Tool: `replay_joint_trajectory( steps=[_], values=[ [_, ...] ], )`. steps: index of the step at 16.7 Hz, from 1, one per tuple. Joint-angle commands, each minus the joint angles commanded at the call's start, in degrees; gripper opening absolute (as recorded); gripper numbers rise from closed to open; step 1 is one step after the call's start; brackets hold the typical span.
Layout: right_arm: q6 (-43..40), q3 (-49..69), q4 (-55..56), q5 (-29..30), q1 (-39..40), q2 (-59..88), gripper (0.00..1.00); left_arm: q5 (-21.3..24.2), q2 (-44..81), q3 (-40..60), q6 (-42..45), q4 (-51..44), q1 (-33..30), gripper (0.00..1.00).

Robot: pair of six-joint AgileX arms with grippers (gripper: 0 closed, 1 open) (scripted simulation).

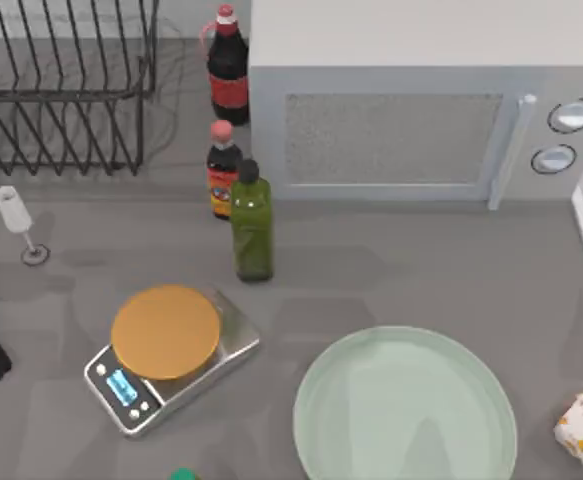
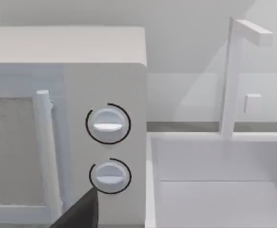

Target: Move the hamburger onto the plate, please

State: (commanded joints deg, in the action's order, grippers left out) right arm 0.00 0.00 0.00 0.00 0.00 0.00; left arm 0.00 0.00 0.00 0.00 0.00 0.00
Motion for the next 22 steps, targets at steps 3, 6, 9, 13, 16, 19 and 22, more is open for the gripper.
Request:
replay_joint_trajectory(
  steps=[3,6,9,13,16,19,22],
  values=[
    [-0.19,0.55,-0.6,0.02,0.19,0.69,1.0,0.0,0.0,0.0,0.0,0.0,0.0,1.0],
    [-1.6,4.6,-5.07,0.09,1.72,6.18,1.0,0.0,0.0,0.0,0.0,0.0,0.0,1.0],
    [-3.96,11.31,-12.77,0.09,4.41,16.94,1.0,0.0,0.0,0.0,0.0,0.0,0.0,1.0],
    [-7.74,21.91,-25.84,0.03,8.82,37.71,1.0,0.0,0.0,0.0,0.0,0.0,0.0,1.0],
    [-10.59,29.88,-35.85,-0.03,12.12,53.14,1.0,0.0,0.0,0.0,0.0,0.0,0.0,1.0],
    [-13.18,37.16,-44.57,-0.03,15.04,65.55,1.0,0.0,0.0,0.0,0.0,0.0,0.0,1.0],
    [-15.26,43.13,-51.15,0.05,17.35,75.52,1.0,0.0,0.0,0.0,0.0,0.0,0.0,1.0]
  ],
)
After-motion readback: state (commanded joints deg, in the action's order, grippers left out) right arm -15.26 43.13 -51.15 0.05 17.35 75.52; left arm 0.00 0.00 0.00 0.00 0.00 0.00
